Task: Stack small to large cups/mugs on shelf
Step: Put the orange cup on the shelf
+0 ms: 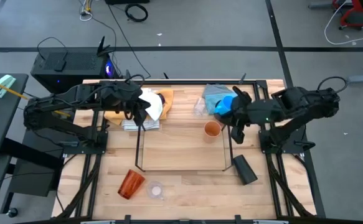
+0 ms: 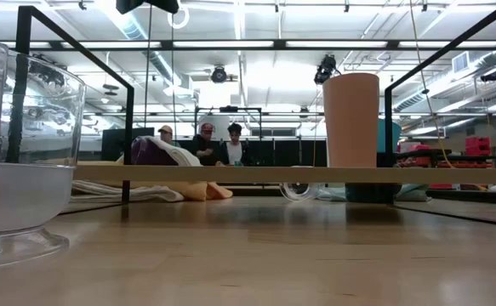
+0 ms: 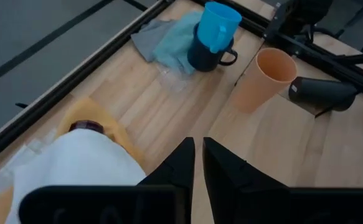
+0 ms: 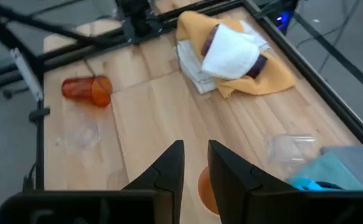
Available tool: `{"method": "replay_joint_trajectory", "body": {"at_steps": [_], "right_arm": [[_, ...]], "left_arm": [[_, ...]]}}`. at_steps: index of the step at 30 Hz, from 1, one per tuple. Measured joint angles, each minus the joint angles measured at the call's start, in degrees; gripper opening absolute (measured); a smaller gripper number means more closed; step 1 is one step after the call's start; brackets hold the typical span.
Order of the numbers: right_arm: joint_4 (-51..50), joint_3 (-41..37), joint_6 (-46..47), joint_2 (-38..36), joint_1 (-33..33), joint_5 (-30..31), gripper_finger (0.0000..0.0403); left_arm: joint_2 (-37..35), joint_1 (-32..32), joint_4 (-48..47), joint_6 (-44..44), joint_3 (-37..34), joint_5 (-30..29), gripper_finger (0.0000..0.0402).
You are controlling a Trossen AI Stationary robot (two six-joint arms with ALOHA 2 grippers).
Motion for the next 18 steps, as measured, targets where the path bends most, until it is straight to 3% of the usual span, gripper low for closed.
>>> {"method": "replay_joint_trajectory", "body": {"at_steps": [3,9,13,18], "right_arm": [[0.0,0.0,-2.8,0.1,0.1,-2.0,0.0074],[-4.3,0.0,-6.0,-0.1,2.1,-3.5,0.0068],[-7.5,0.0,-5.8,-0.2,4.0,-3.5,0.0066],[-7.8,0.0,-6.2,-0.2,5.5,-3.5,0.0062]], "left_arm": [[-0.2,0.0,-1.2,-0.7,0.0,3.8,0.0034],[-0.2,-3.0,-6.2,-7.7,0.0,18.8,0.003],[-0.2,-11.0,-6.3,-14.4,0.0,24.9,0.0033],[0.4,-25.1,-3.1,-25.5,0.0,24.6,0.0039]]}}
